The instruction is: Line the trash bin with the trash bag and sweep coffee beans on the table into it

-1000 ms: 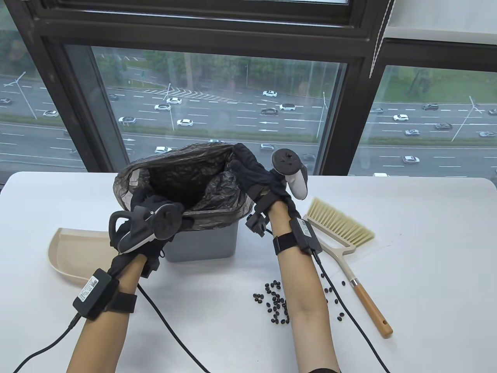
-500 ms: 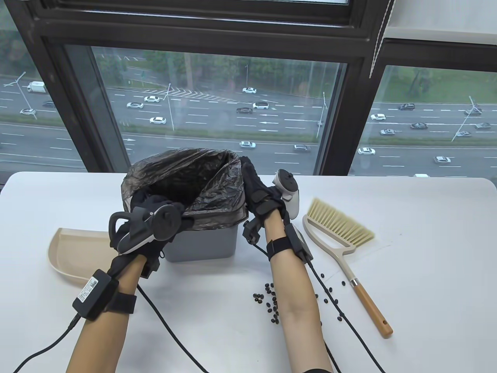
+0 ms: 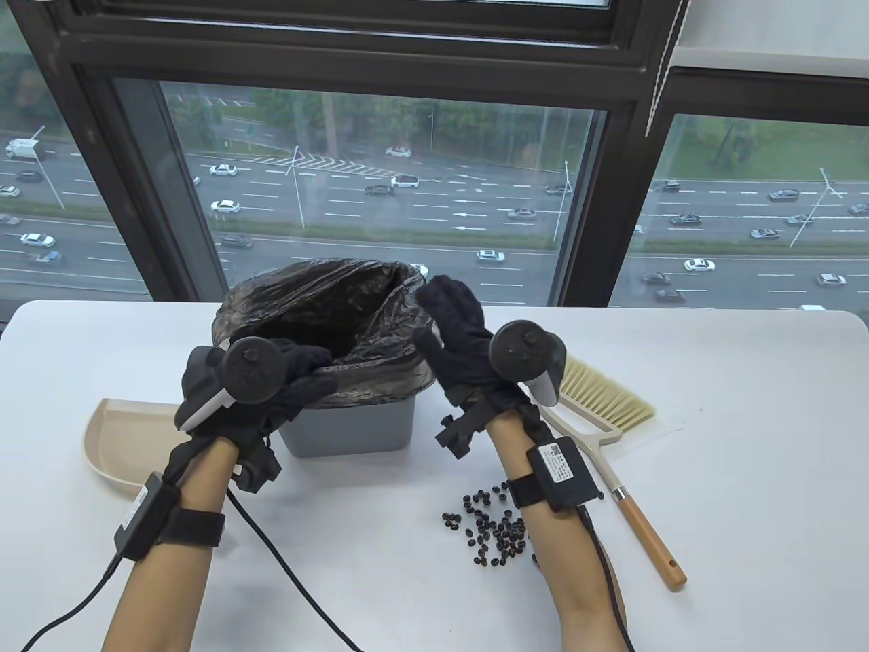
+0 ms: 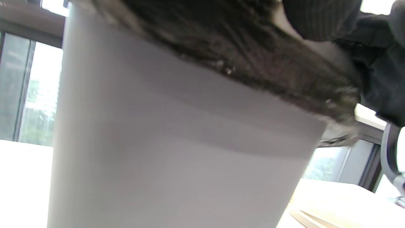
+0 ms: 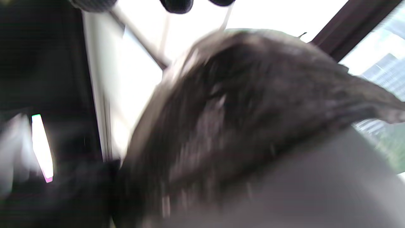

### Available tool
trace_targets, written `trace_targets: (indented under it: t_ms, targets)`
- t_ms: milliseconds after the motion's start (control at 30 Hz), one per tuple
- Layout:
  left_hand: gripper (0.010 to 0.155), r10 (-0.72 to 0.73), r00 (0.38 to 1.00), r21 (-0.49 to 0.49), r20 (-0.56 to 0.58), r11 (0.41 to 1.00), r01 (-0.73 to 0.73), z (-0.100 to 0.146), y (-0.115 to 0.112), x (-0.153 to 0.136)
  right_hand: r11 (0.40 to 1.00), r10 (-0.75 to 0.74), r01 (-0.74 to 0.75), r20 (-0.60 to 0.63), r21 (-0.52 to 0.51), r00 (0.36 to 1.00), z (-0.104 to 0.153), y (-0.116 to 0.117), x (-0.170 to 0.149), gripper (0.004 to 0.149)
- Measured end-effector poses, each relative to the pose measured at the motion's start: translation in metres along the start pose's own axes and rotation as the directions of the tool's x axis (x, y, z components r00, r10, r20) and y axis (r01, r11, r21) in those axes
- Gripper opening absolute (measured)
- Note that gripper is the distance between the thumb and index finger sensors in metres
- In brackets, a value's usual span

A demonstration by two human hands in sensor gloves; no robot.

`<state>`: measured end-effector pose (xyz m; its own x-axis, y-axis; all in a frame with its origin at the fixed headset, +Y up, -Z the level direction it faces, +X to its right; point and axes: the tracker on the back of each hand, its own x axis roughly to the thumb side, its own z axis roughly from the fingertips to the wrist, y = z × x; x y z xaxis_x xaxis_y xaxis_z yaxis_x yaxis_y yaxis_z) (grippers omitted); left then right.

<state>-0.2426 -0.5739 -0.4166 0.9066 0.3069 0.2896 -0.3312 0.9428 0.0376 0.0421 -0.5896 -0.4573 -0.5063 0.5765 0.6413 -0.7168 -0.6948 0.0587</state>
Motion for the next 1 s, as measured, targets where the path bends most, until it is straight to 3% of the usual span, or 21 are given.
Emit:
trace_targets:
  t_ms: [33,133,200,267,333,433,500,667,733,833,933,1000]
  targets:
    - [0.060,0.021,1.000,0.026,-0.001,0.999,-0.021,0.000,0.005,0.000,0.989,0.130,-0.131,0.008,0.073,0.991,0.000,0.008,0.008,0.066]
    - [0.058,0.065,0.997,0.105,-0.032,0.993,-0.061,-0.003,0.019,-0.004,0.941,0.333,-0.333,0.014,0.061,0.943,0.000,0.027,0.009,0.061]
    - [0.057,0.090,0.994,0.131,-0.065,0.988,-0.080,-0.007,0.027,-0.010,0.942,0.331,-0.331,0.009,0.061,0.944,0.003,0.035,0.003,0.060]
    - [0.058,0.141,0.983,0.147,-0.120,0.981,-0.123,-0.016,0.032,-0.021,0.972,0.235,-0.235,-0.017,-0.025,0.972,0.006,0.039,-0.001,0.059]
    - [0.061,0.200,0.954,0.111,-0.223,0.978,-0.179,-0.026,0.031,-0.034,0.986,0.165,-0.166,-0.036,-0.029,0.986,0.006,0.041,-0.003,0.052]
    - [0.066,0.191,0.935,0.104,-0.299,0.980,-0.167,-0.038,0.029,-0.052,0.979,0.201,-0.201,-0.029,-0.026,0.979,0.005,0.040,-0.003,0.047]
    - [0.068,0.257,0.910,0.111,-0.325,0.966,-0.233,-0.045,0.027,-0.063,0.975,0.222,-0.222,-0.027,-0.014,0.975,0.004,0.039,-0.003,0.047]
    - [0.077,0.527,0.779,0.134,-0.339,0.847,-0.515,-0.055,0.013,-0.095,0.984,0.178,-0.178,-0.025,0.022,0.984,0.001,0.037,-0.007,0.046]
    - [0.080,0.640,0.704,0.142,-0.309,0.763,-0.631,-0.057,0.004,-0.107,0.989,0.145,-0.144,-0.028,0.017,0.989,0.001,0.038,-0.009,0.045]
    - [0.083,0.798,0.530,0.116,-0.285,0.578,-0.808,-0.057,-0.016,-0.124,0.991,0.136,-0.135,-0.032,0.015,0.990,0.001,0.039,-0.010,0.045]
    - [0.094,0.852,0.451,0.118,-0.266,0.494,-0.862,-0.048,-0.025,-0.133,0.989,0.146,-0.145,-0.046,0.026,0.988,0.001,0.038,-0.008,0.045]
    - [0.094,0.837,0.458,0.070,-0.300,0.498,-0.864,-0.042,-0.029,-0.138,0.986,0.167,-0.165,-0.054,0.040,0.985,0.001,0.038,-0.007,0.045]
